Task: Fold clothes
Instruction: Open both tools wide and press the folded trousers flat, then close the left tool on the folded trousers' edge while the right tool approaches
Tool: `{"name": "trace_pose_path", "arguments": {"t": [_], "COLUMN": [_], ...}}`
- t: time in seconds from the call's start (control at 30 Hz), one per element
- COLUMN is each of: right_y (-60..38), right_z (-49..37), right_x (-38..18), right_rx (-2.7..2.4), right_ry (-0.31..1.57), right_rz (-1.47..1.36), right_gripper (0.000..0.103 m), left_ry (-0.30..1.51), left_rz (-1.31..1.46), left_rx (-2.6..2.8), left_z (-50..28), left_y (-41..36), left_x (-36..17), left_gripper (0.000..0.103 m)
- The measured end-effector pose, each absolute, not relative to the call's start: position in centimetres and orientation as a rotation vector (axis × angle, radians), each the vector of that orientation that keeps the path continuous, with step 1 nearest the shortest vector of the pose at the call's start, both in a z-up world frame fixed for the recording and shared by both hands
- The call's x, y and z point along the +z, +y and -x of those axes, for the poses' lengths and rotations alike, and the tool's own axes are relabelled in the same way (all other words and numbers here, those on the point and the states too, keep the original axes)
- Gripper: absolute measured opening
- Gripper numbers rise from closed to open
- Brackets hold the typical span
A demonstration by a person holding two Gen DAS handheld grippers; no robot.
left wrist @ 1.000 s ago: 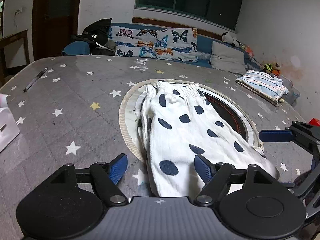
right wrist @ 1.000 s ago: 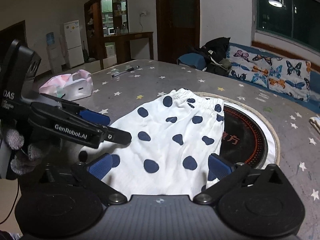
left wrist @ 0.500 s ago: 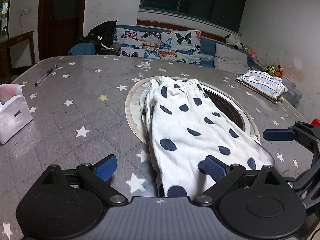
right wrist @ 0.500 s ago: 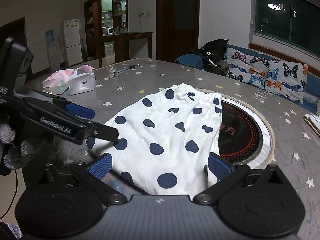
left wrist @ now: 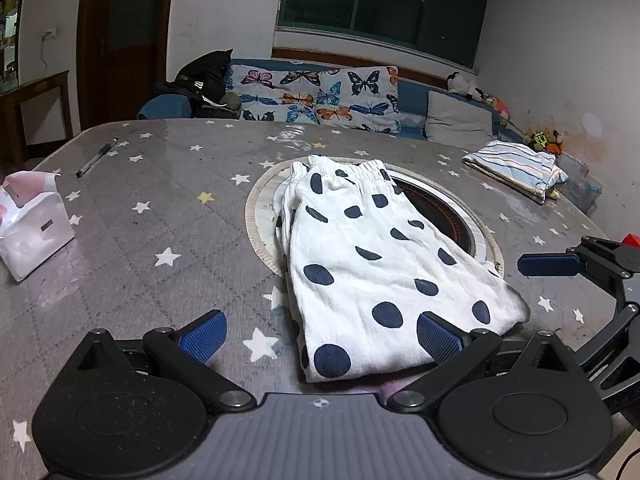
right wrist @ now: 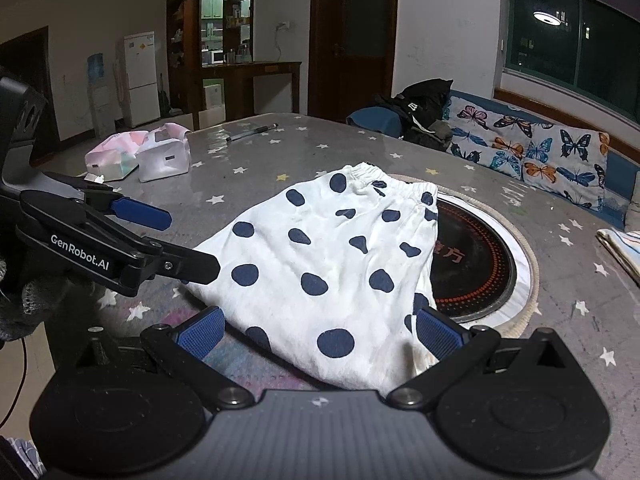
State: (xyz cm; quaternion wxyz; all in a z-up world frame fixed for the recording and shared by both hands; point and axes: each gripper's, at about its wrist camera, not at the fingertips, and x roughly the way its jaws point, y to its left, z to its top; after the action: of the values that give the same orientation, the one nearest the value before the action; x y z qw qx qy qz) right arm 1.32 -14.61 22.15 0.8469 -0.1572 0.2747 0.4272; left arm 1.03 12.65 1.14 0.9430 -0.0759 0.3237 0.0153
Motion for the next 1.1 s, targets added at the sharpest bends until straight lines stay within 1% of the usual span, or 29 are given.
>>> {"name": "trace_pose_path", "arguments": {"t": [0.53, 0.87, 1.1], "right_y": [-14.9, -14.8, -14.7], "right_z": [0.4, 0.9, 1.3], "right_x": [22.4, 22.2, 21.9], "right_rx": [0.907, 0.91, 0.928], "right_ry": [0.54, 0.531, 0.538], "right_rz": [0.378, 0.396, 0.405], "right_gripper": [0.103, 0.098, 0.097], "left_ry": [0.652, 0.676, 0.682], "left_rz": [0.14, 0.156, 0.157], "left_rx": [0.047, 0.07, 0.082], "left_z": [0.0, 0.1, 0.2], "left_y": [11.9, 11.7, 11.7], "left_x": [1.5, 1.0, 0.9], "left_gripper": [0.103, 0.103, 0.103]}}
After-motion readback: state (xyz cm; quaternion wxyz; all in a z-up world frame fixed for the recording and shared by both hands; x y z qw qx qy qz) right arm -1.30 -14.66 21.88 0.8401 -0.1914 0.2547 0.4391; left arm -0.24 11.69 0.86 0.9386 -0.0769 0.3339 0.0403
